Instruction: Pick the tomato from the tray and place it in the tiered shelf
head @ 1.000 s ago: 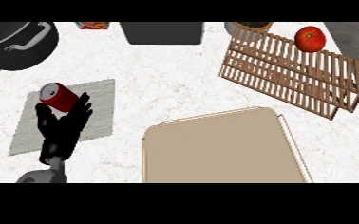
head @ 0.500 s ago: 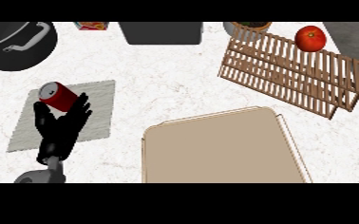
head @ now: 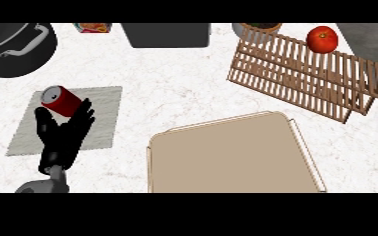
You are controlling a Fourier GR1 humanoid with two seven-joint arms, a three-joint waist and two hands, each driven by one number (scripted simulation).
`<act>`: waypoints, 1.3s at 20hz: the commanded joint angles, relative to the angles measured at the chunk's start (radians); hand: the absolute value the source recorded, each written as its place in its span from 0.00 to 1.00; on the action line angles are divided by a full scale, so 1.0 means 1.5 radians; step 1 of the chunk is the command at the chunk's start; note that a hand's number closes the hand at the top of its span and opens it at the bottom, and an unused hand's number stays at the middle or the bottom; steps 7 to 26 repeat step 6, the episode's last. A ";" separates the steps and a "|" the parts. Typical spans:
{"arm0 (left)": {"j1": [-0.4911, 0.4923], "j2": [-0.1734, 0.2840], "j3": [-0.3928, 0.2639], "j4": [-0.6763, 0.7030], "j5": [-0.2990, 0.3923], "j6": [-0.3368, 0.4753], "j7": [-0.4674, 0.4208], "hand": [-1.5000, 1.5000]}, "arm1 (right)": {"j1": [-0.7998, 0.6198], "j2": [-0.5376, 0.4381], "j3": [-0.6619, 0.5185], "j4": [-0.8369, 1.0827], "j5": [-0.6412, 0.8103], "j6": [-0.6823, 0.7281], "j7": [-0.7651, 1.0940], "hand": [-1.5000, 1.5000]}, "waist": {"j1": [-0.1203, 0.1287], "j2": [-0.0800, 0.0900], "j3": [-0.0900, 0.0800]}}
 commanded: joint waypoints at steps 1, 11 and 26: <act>0.001 -0.011 -0.004 0.018 -0.013 0.012 -0.006 0.50 | 0.069 -0.064 -0.091 -0.043 -0.101 0.080 0.005 0.00 | -0.006 0.001 -0.001; -0.025 0.001 0.012 0.022 -0.001 -0.004 0.010 0.50 | 0.131 -0.127 -0.157 -0.039 -0.201 0.150 -0.006 0.00 | -0.001 0.002 -0.001; -0.025 0.001 0.012 0.022 -0.001 -0.004 0.010 0.50 | 0.131 -0.127 -0.157 -0.039 -0.201 0.150 -0.006 0.00 | -0.001 0.002 -0.001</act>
